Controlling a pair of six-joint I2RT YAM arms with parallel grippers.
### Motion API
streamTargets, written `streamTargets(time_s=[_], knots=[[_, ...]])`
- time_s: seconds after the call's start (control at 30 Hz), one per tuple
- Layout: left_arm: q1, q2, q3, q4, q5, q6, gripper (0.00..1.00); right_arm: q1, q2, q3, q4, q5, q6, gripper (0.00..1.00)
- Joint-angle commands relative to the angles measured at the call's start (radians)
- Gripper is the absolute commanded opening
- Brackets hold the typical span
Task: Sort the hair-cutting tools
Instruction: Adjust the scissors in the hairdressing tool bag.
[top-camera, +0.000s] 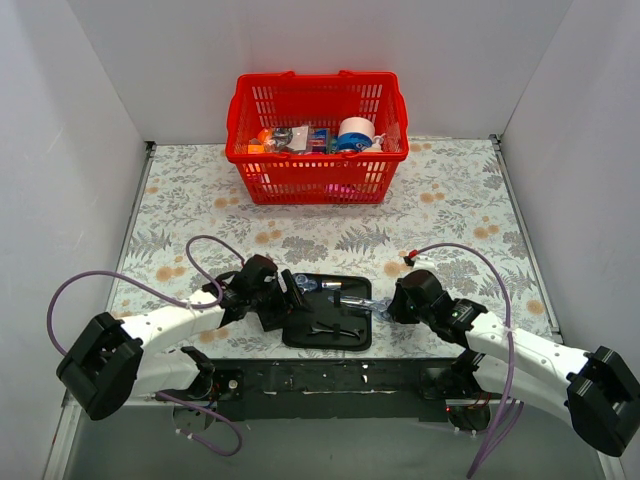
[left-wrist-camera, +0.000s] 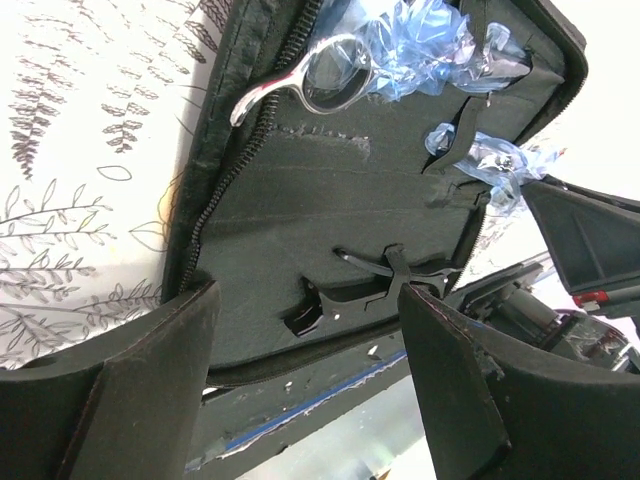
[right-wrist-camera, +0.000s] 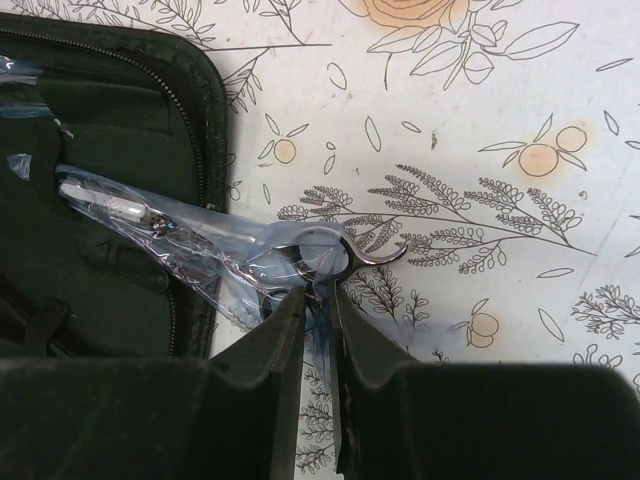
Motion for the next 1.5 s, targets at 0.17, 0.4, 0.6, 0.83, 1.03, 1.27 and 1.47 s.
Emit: streamTargets(time_s=[0.17, 0.4, 0.6, 0.83, 1.03, 1.27, 1.47], knots=[[-0.004, -0.069, 0.318, -0.42, -0.281, 0.093, 0.73, 0.013, -0.033, -0.04, 0.029, 0.013, -0.014, 0.21], [0.006, 0.029, 0.397, -0.454, -0.419, 0.104, 0.74, 0.014, -0.077, -0.057, 0.024, 0.004, -0.023, 0.2], [0.012, 0.172, 0.368, -0.353, -0.416, 0.099, 0.73, 0.014, -0.12, -0.065, 0.015, 0.001, -0.029, 0.2], [0.013, 0.292, 0.368, -0.325, -0.445, 0.095, 0.67, 0.016, -0.147, -0.083, 0.027, -0.019, -0.034, 0.2], [0.015, 0.234, 0.406, -0.447, -0.565, 0.098, 0.65, 0.016, -0.127, -0.089, 0.052, -0.027, -0.048, 0.2], [0.07, 0.203, 0.383, -0.494, -0.585, 0.121, 0.55, 0.016, -0.102, -0.094, 0.081, -0.04, -0.06, 0.19], [0.079, 0.285, 0.36, -0.418, -0.53, 0.133, 0.48, 0.016, -0.113, -0.094, 0.076, -0.036, -0.063, 0.2]])
